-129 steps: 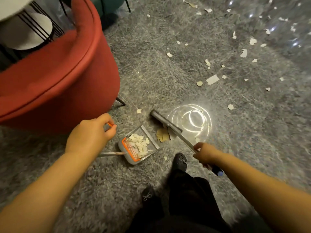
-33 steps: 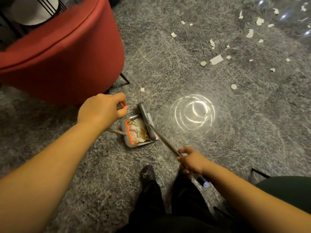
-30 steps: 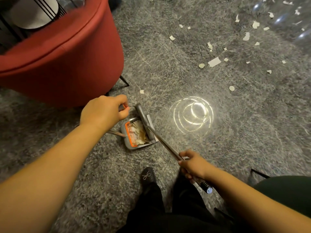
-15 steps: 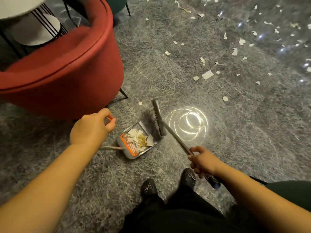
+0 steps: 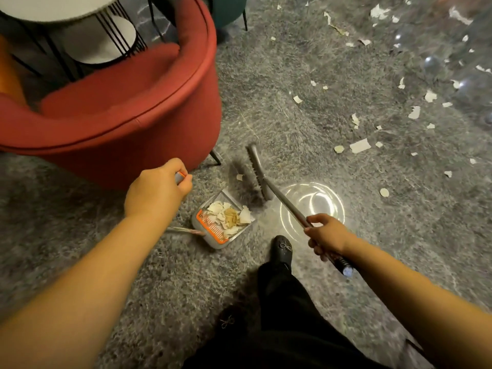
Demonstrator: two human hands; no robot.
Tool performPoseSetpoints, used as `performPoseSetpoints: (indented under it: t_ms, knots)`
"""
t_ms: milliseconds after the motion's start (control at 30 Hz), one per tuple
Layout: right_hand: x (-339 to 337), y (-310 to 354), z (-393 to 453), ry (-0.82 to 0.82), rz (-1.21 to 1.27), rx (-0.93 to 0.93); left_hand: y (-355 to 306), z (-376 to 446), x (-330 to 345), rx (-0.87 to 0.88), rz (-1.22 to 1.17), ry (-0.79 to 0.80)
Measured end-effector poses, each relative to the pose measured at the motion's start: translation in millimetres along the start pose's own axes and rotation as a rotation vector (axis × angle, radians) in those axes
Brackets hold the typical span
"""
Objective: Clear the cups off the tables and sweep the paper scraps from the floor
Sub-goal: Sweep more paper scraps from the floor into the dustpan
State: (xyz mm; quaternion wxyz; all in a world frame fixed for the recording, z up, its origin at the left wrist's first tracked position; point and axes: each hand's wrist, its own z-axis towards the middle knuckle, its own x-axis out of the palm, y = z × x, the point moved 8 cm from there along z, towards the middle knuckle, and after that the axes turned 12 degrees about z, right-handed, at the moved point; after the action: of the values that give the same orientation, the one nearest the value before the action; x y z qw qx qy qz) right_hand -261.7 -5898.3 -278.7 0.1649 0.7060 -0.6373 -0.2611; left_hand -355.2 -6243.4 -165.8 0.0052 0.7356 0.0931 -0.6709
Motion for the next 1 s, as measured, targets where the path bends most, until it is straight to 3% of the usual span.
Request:
performPoseSetpoints:
  t_ms: [233,467,633,1000]
  knots:
    - [-18,95,88,0.096,-0.289,0.000,-26,67,4,-0.083,0.035,0.032]
    - [-2,158,138,0.215,-0.680,0.026,-26,84,6,-0.126,0.054,0.043]
    - [19,157,132,0.307,-0.922,0.075,-31,91,8,-0.093,0.078,0.041]
    - [42,86,81,0.360,-0.959,0.063,-27,95,9,-0.092,0.088,0.017]
